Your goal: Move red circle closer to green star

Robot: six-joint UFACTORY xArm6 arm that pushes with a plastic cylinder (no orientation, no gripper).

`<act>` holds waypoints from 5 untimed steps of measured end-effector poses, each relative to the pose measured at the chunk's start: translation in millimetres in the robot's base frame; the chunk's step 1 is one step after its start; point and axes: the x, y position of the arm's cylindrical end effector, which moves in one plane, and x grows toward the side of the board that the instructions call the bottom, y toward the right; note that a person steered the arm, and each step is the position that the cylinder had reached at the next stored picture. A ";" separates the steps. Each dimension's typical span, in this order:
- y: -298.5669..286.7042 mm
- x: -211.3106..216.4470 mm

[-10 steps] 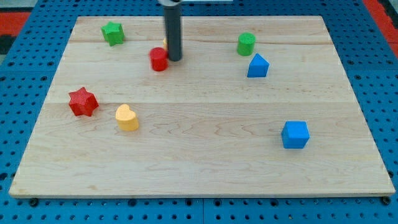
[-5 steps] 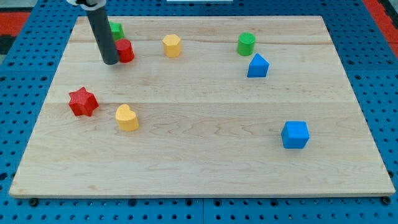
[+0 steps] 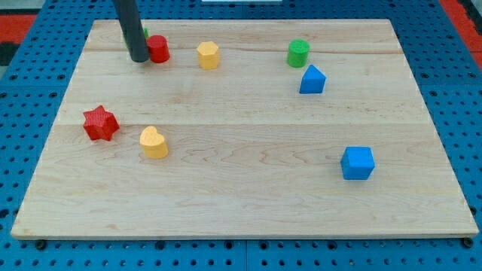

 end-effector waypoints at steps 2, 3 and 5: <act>65.6 31.3; 63.4 6.3; 40.6 -12.8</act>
